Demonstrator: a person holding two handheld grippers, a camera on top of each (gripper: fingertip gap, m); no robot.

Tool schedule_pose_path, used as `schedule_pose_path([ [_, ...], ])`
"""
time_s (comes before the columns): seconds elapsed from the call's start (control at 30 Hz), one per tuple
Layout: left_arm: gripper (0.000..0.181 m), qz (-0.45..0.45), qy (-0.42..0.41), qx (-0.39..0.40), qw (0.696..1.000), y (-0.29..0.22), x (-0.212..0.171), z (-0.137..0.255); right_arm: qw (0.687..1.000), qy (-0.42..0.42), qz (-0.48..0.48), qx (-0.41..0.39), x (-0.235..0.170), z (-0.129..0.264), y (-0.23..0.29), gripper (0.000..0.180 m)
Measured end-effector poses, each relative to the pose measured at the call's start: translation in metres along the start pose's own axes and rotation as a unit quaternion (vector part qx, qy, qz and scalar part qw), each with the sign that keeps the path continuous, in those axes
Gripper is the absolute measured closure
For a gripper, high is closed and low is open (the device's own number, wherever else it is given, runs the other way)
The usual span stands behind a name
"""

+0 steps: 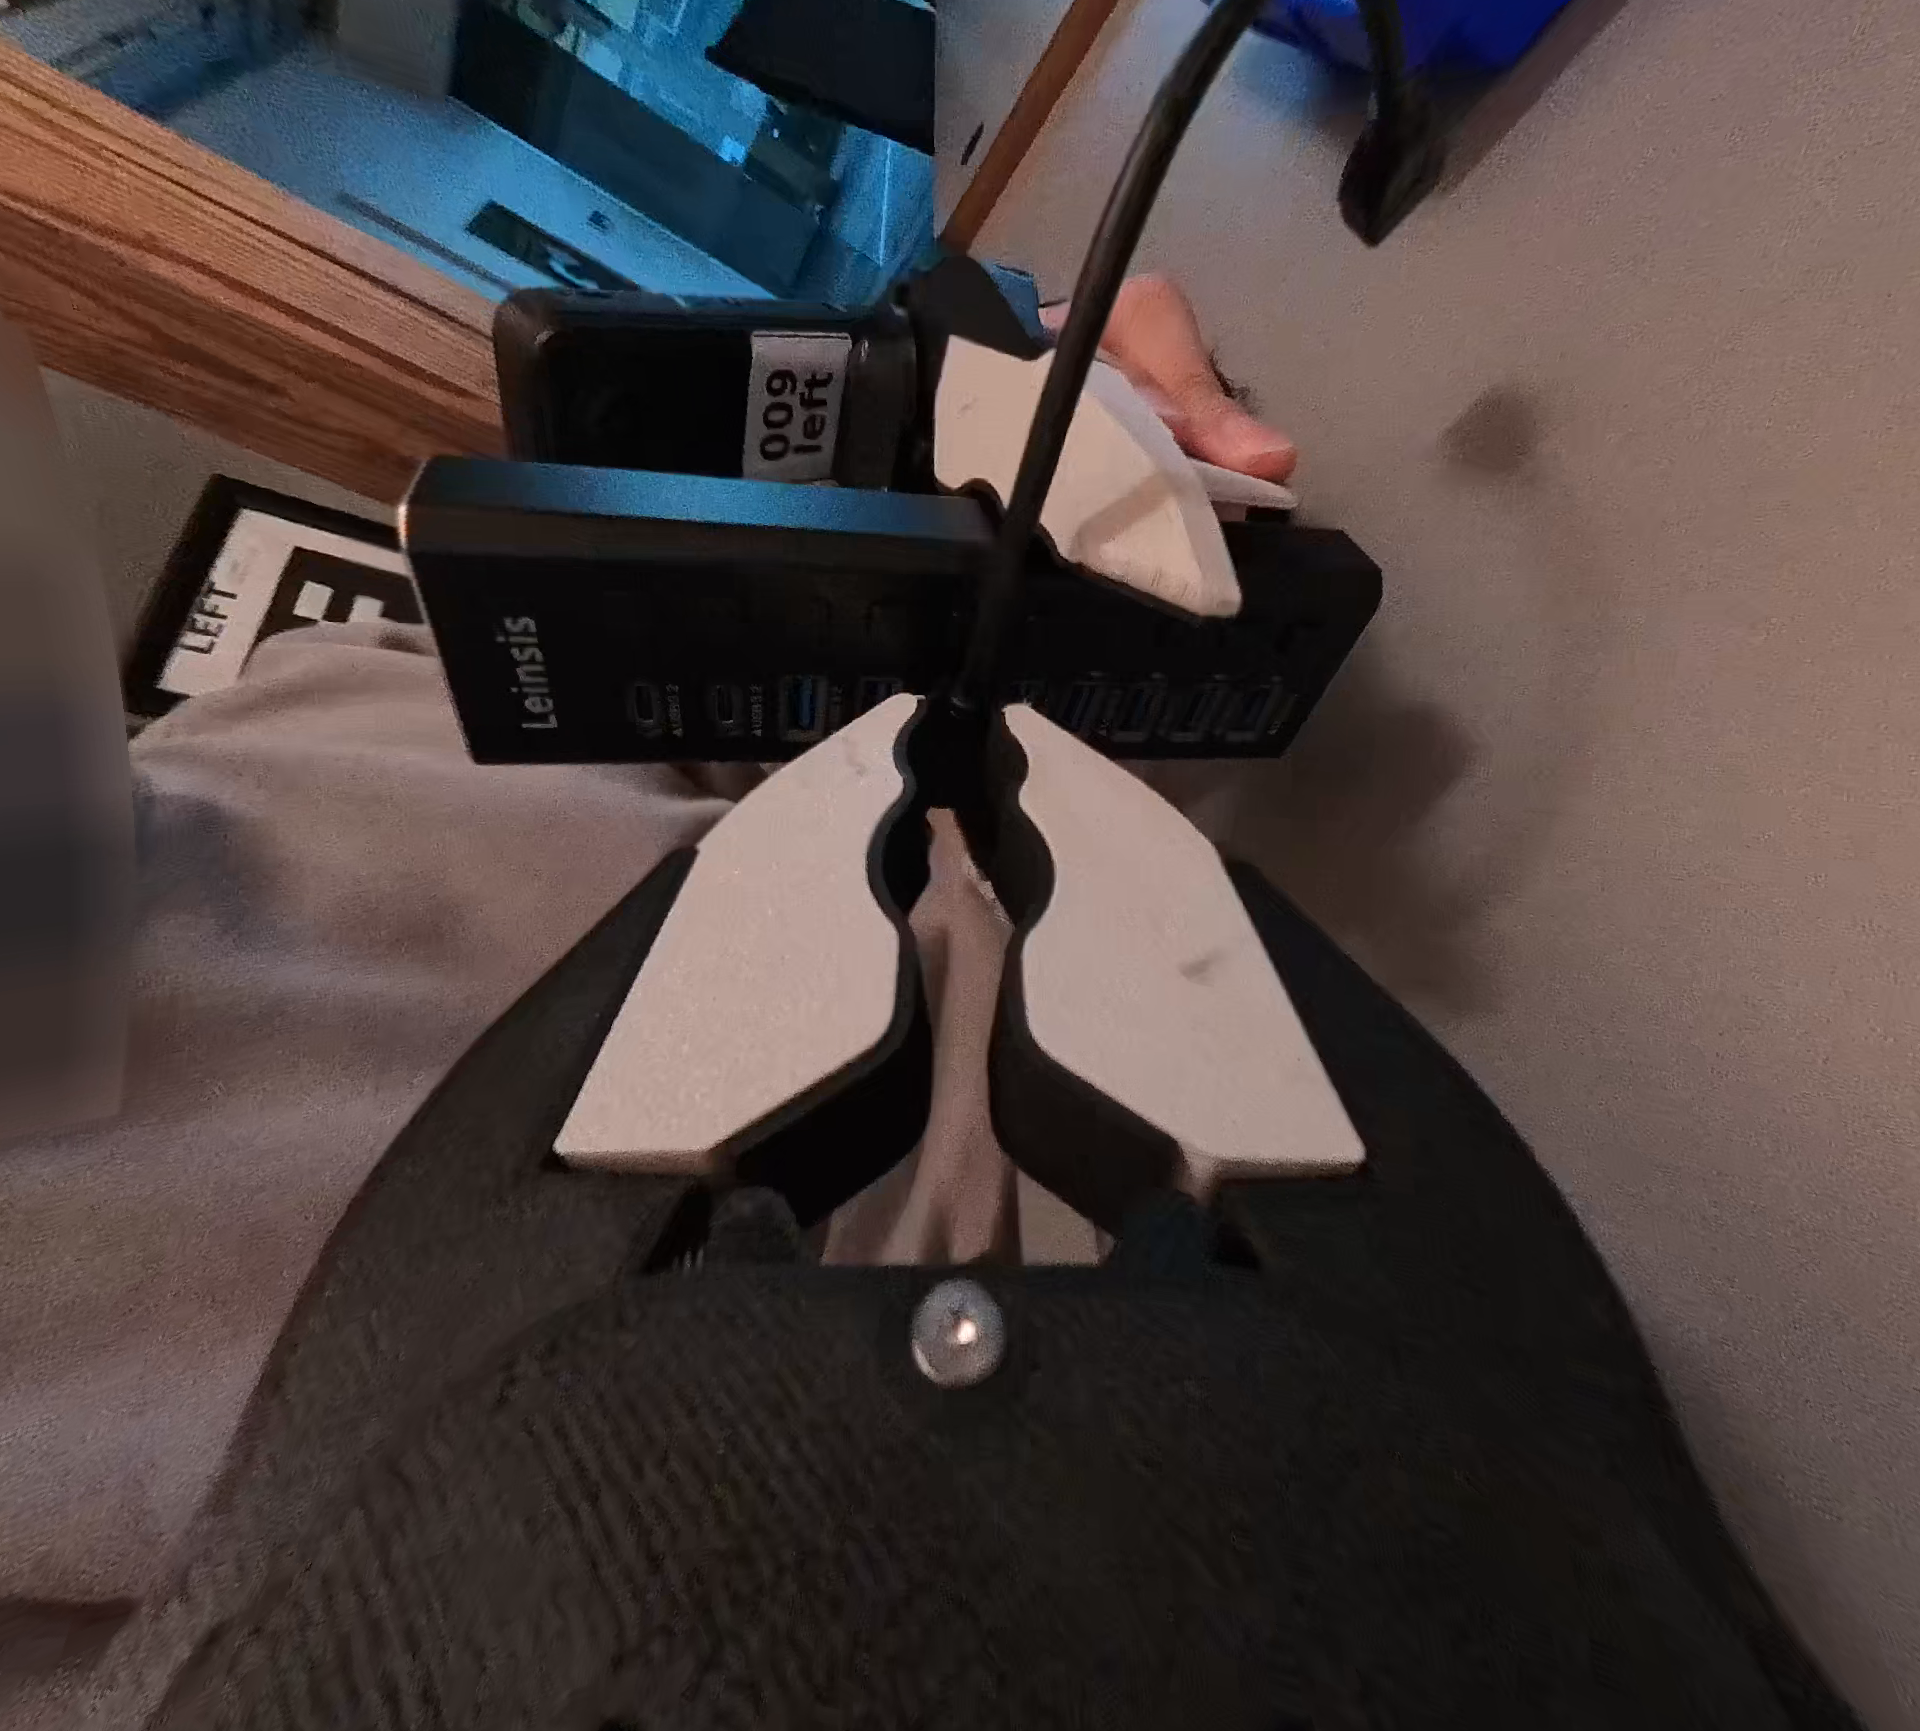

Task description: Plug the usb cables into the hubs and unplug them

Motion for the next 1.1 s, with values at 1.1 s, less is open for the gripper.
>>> schedule_pose_path([
  [1.1, 0.108, -0.019, -0.045, 0.023, 0.999, 0.003, 0.015, 0.008, 0.999, 0.016, 0.000, 0.028, 0.002, -0.009, 0.014, 0.170],
])
Point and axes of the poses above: each gripper's, where its closed fingertips meet, z back along the fingers, x out of its top, y = z × x across the jaws, the point moved 2 cm from there along z, back along the fingers, and after that the axes turned 7 degrees about z, right-handed, at the moved point
